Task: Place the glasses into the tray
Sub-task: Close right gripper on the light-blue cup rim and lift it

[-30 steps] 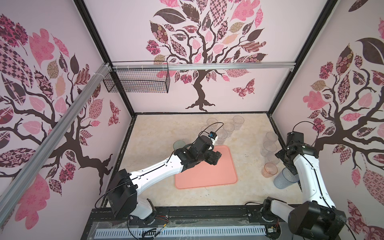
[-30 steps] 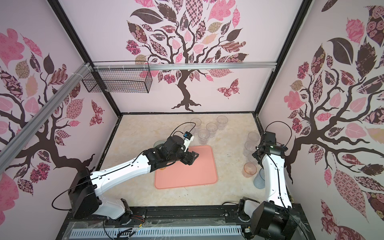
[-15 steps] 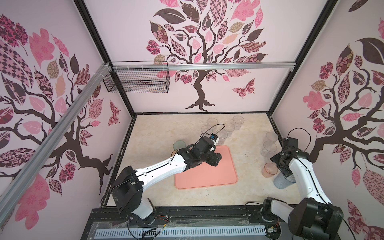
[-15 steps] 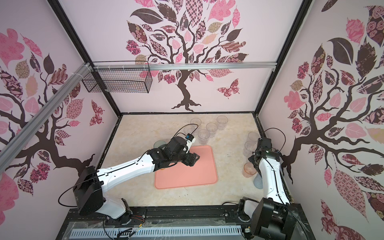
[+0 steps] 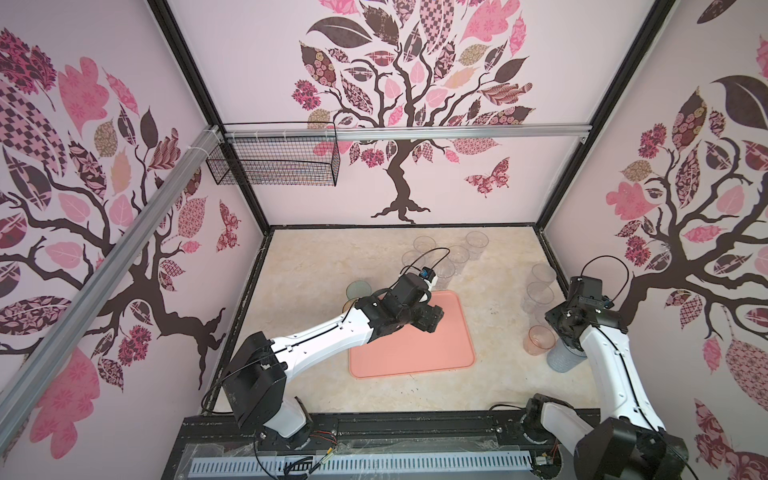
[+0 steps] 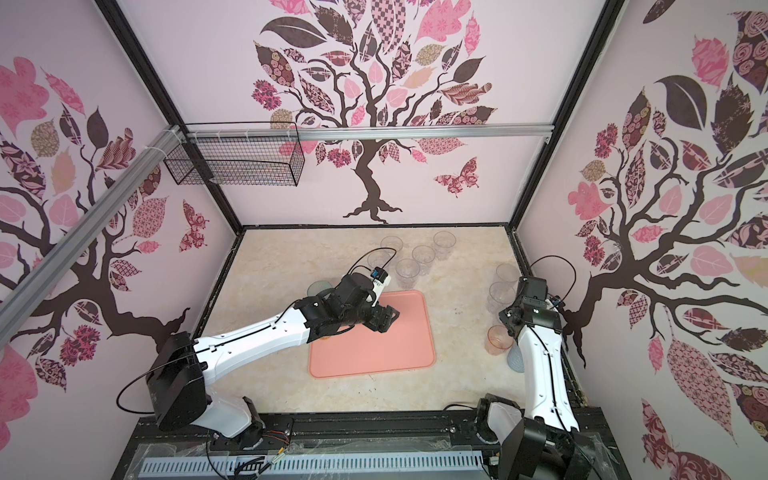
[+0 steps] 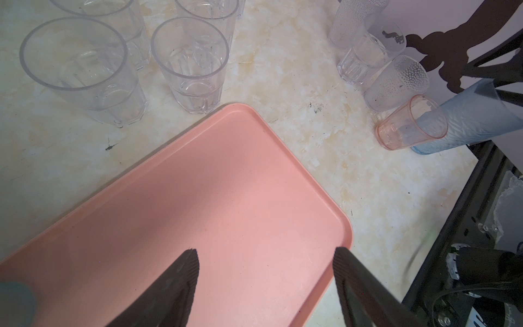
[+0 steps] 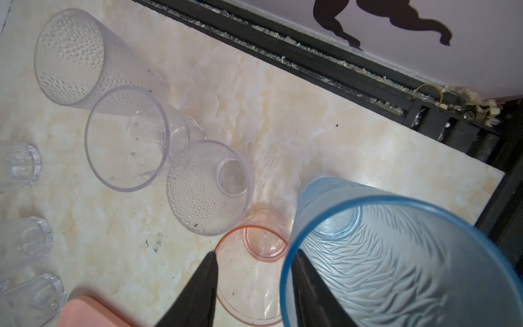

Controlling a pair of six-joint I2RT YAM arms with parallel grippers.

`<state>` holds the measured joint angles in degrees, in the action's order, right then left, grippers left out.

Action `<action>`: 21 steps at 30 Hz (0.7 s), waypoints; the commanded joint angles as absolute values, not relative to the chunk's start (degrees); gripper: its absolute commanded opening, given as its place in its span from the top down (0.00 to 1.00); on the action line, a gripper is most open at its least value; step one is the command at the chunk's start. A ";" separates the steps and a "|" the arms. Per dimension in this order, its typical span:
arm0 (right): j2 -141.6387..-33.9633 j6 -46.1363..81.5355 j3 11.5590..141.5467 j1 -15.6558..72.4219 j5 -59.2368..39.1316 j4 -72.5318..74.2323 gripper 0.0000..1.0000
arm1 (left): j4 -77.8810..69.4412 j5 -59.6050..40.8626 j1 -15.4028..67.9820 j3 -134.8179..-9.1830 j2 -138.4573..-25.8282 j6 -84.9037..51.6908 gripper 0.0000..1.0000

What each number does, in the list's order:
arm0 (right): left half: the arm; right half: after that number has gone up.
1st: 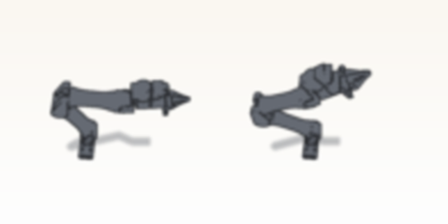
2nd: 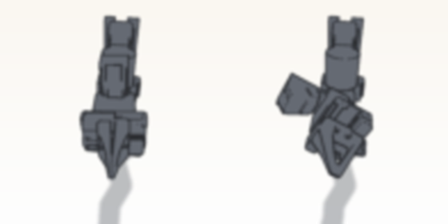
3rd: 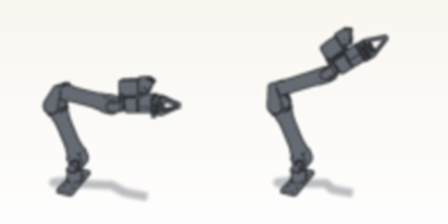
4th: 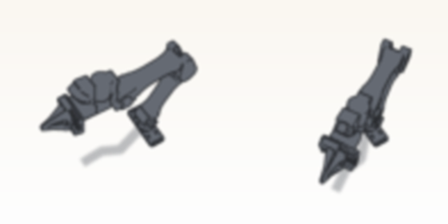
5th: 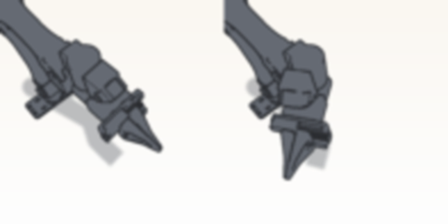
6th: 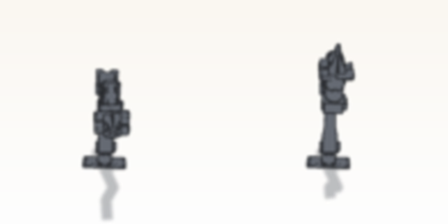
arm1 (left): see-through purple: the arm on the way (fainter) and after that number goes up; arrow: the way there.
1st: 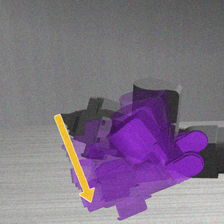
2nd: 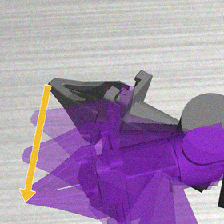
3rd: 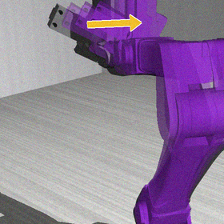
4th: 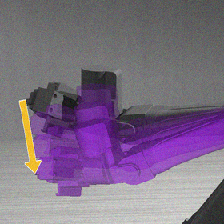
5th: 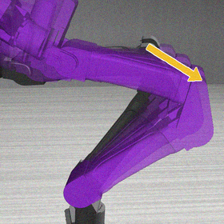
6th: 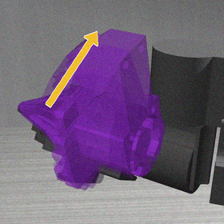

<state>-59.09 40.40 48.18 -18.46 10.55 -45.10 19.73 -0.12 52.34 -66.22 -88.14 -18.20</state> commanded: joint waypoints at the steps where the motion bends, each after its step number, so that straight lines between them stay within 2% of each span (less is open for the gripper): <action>1: -58.51 40.00 49.09 -18.61 10.41 -45.18 0.62 | 18.89 0.73 52.55 -64.83 -88.77 -18.24 0.21; 6: -58.80 39.68 47.38 -18.58 10.83 -44.41 0.73 | 18.83 1.28 52.62 -64.54 -88.51 -18.15 0.21; 12: -58.84 38.91 45.60 -18.60 11.45 -43.46 0.81 | 18.38 0.72 52.73 -64.34 -88.46 -18.47 0.21; 21: -57.13 36.92 50.79 -18.57 11.64 -47.07 0.91 | 18.60 0.84 52.64 -64.62 -88.51 -18.46 0.21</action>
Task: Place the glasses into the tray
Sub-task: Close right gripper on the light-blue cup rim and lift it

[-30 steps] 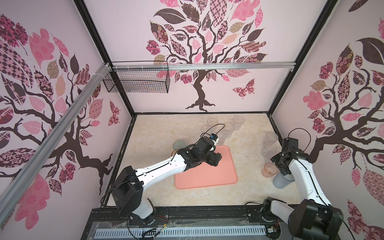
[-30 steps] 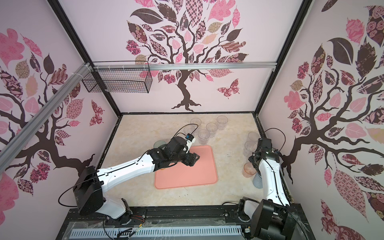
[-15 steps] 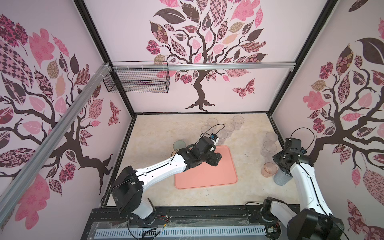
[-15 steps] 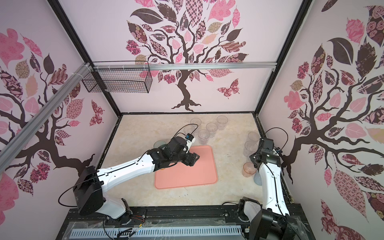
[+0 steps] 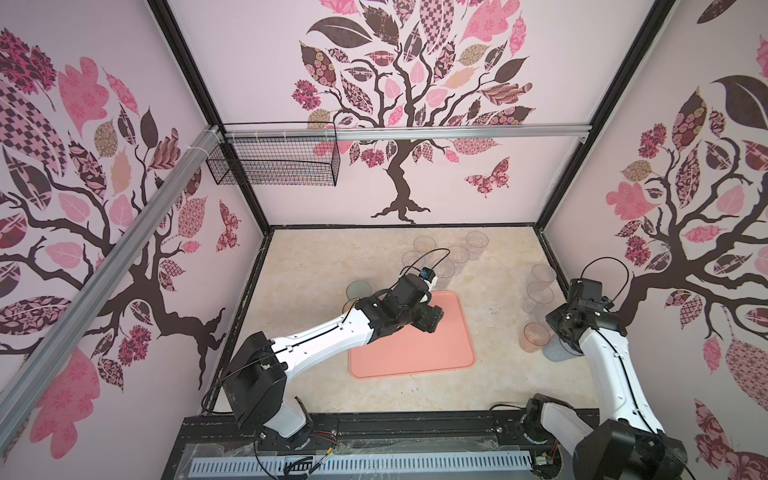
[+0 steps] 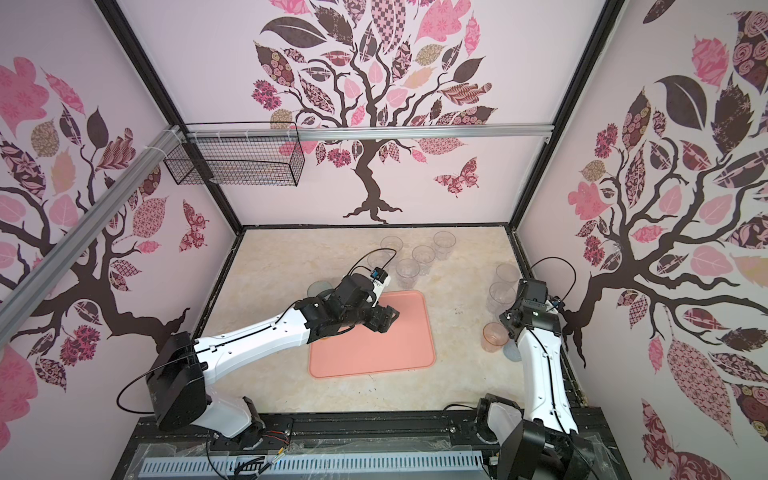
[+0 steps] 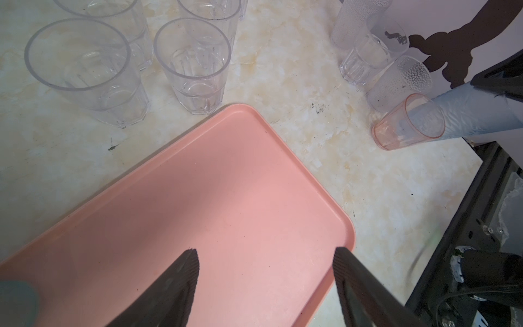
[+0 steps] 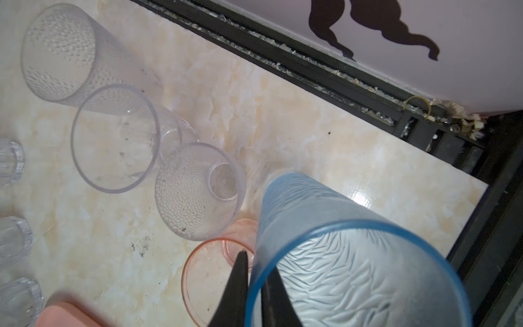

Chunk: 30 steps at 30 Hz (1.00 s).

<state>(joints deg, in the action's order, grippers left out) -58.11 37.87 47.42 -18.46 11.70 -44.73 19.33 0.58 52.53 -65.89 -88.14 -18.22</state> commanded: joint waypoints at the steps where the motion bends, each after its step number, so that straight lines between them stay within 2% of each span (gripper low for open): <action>1: -56.84 37.00 51.41 -18.61 11.26 -47.48 0.92 | 18.56 0.88 52.64 -64.61 -88.40 -18.38 0.21; 11: -57.25 36.92 61.42 -18.54 11.25 -52.09 1.00 | 18.32 0.69 52.65 -64.50 -88.48 -18.63 0.21; 17: -58.54 36.95 68.48 -18.06 9.58 -53.70 1.00 | 18.50 0.69 52.63 -64.53 -88.76 -18.70 0.21; 25: -57.49 39.05 72.81 -13.50 6.34 -52.76 1.00 | 18.64 2.03 52.65 -64.51 -89.35 -18.04 0.21; 30: -58.36 39.53 77.33 -7.61 4.65 -53.51 1.00 | 18.32 2.39 52.60 -64.32 -88.07 -17.89 0.21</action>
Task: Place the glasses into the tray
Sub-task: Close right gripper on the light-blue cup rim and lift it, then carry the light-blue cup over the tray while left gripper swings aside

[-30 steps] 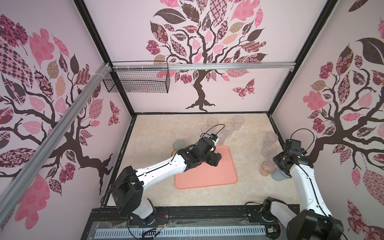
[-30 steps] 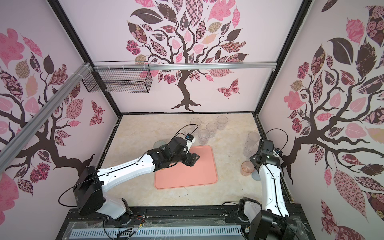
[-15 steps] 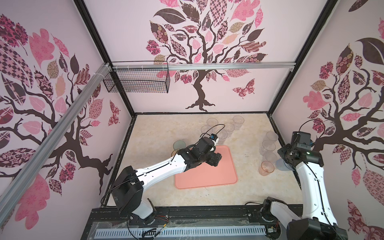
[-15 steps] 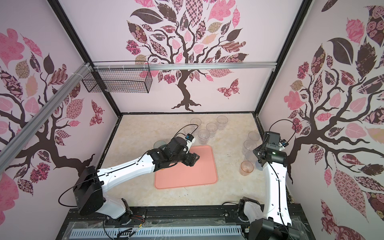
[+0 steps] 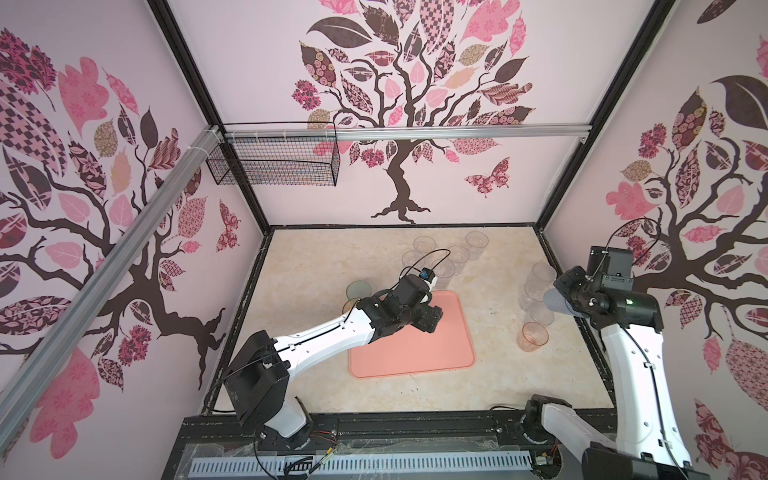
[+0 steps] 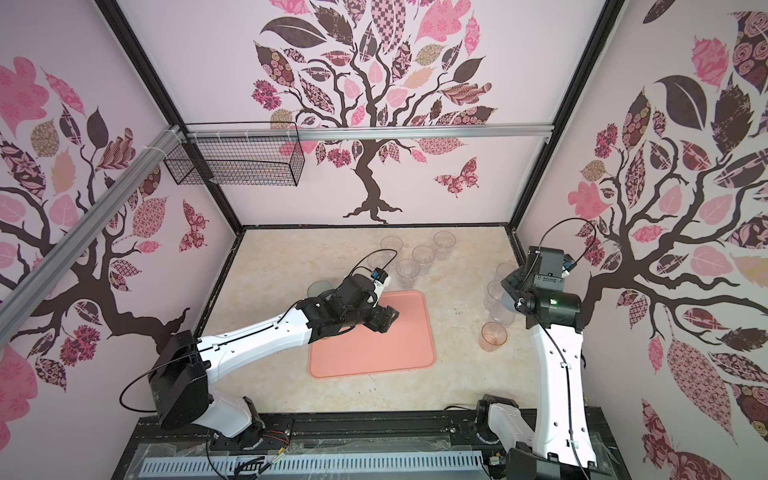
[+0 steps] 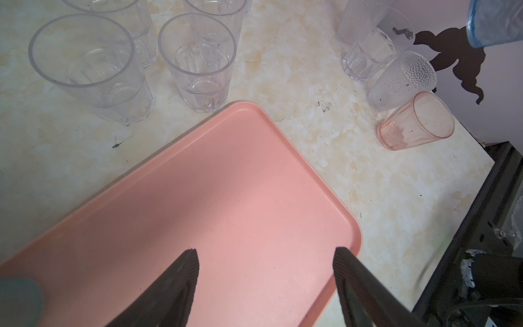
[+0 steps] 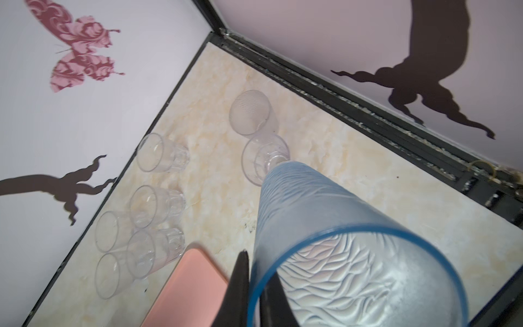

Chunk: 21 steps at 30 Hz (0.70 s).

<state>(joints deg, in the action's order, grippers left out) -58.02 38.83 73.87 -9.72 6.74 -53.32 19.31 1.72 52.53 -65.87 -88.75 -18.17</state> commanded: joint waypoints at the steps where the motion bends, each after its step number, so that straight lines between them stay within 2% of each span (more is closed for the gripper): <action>1: -58.44 39.63 77.49 -7.47 3.03 -53.36 1.00 | 18.13 2.36 52.67 -64.18 -87.54 -17.78 0.21; 4: -58.37 40.10 76.88 -6.52 -2.19 -53.02 1.00 | 17.75 2.97 52.67 -64.19 -85.59 -16.79 0.21; 6: -57.84 41.23 75.45 -2.37 -2.82 -51.80 1.00 | 18.47 3.76 52.58 -64.75 -84.09 -16.07 0.21; 10: -59.85 44.27 74.15 11.82 -0.12 -49.36 1.00 | 22.89 5.84 51.75 -66.09 -79.99 -15.33 0.21; 15: -68.72 45.17 76.84 29.91 3.93 -48.17 1.00 | 28.69 12.66 49.73 -64.44 -71.37 -14.59 0.20; 21: -80.01 40.52 82.48 40.54 0.82 -49.84 1.00 | 35.58 15.06 42.38 -59.86 -61.04 -16.27 0.19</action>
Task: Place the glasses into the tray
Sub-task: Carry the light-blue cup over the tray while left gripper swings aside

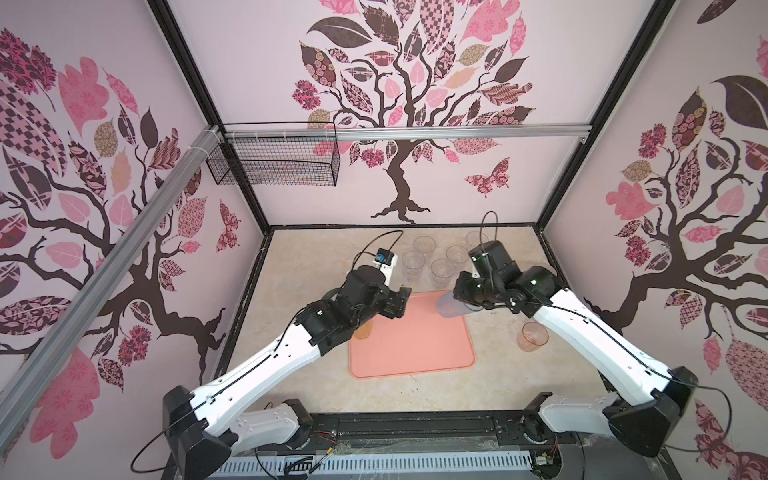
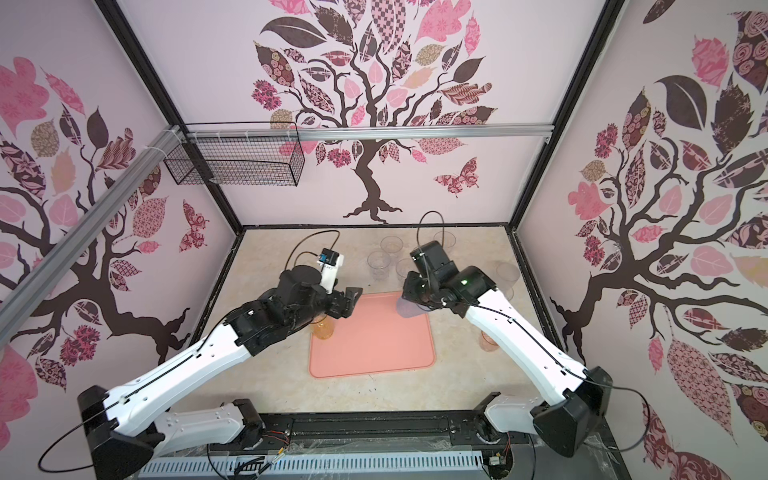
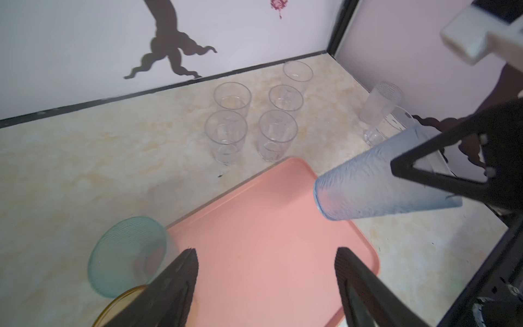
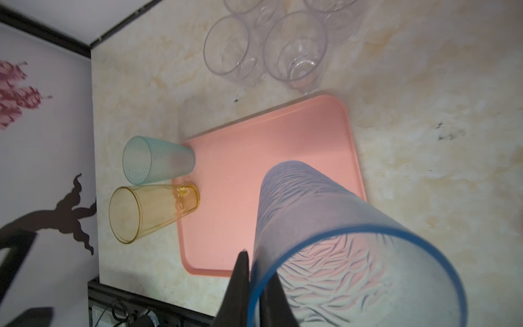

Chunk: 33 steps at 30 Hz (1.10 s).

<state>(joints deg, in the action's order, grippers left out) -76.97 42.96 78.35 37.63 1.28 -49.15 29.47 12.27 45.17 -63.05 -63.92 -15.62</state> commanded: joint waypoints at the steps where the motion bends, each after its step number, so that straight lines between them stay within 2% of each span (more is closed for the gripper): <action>1: -81.55 39.80 83.18 42.05 0.67 -50.44 1.00 | 36.74 15.04 40.94 -59.17 -59.71 -16.63 0.19; 8: -93.94 34.53 91.09 55.63 3.12 -56.12 1.00 | 43.62 12.87 30.22 -54.18 -50.68 -17.94 0.19; 12: -99.66 33.35 95.15 61.12 4.04 -56.67 1.00 | 50.00 7.67 18.72 -54.49 -49.83 -22.03 0.20; 17: -107.48 31.28 102.95 67.19 4.54 -59.43 1.00 | 50.33 -0.89 4.58 -53.00 -49.40 -22.82 0.22; 33: -125.96 25.24 122.69 72.68 3.66 -65.21 1.00 | 49.22 1.74 4.26 -54.95 -50.63 -23.31 0.23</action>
<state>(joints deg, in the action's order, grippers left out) -122.39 26.96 119.33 72.16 2.74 -61.93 49.43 1.13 4.47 -54.50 -51.20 -22.92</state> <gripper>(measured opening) 0.091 0.767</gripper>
